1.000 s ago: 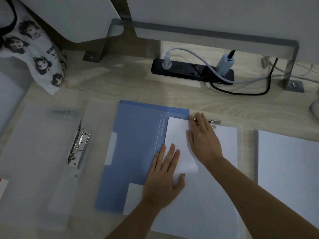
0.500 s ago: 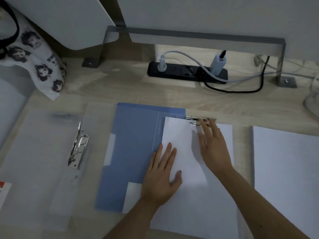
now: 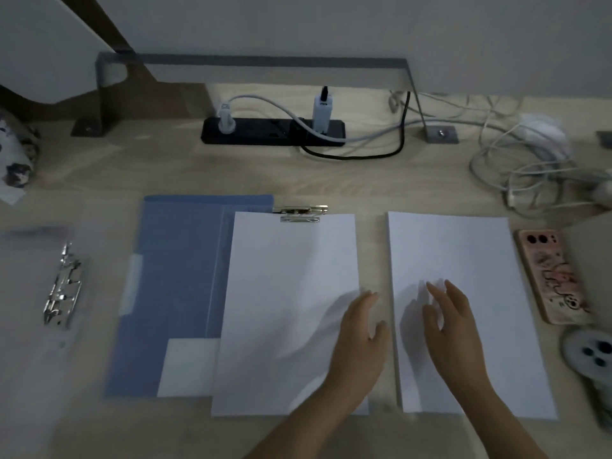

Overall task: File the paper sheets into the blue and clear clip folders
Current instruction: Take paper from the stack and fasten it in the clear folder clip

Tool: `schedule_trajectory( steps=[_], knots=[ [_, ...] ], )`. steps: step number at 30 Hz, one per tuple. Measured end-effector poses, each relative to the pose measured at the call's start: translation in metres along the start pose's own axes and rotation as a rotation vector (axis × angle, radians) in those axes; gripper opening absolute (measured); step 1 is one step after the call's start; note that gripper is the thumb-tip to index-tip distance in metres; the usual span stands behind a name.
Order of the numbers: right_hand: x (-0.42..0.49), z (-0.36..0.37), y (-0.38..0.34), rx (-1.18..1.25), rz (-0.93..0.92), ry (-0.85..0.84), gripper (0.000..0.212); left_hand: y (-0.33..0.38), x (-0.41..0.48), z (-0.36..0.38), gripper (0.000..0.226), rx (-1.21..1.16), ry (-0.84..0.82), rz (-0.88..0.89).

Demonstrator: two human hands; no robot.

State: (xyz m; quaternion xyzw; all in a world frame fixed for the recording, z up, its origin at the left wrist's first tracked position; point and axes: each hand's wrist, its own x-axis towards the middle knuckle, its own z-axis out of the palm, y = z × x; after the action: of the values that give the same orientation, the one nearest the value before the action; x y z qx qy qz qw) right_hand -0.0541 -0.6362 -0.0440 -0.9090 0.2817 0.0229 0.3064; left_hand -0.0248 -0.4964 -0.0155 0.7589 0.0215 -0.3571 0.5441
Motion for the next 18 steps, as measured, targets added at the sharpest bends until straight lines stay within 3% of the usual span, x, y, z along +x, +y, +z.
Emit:
schedule_trajectory(
  steps=[5, 9, 14, 18],
  knots=[
    [-0.001, 0.002, 0.011, -0.068, -0.037, -0.051, 0.039, 0.019, 0.021, 0.037, 0.035, -0.031, 0.086, -0.089],
    [0.002, -0.003, 0.015, -0.11, -0.064, -0.085, 0.04, 0.027, 0.034, 0.043, 0.005, -0.124, 0.166, -0.214],
    [0.007, -0.011, 0.01, 0.018, -0.002, -0.112, 0.04, 0.033, 0.041, 0.037, 0.027, -0.212, 0.078, -0.362],
    [0.013, -0.02, 0.006, 0.149, 0.055, -0.137, 0.045, 0.021, 0.038, 0.046, 0.027, -0.256, 0.038, -0.166]
  ],
)
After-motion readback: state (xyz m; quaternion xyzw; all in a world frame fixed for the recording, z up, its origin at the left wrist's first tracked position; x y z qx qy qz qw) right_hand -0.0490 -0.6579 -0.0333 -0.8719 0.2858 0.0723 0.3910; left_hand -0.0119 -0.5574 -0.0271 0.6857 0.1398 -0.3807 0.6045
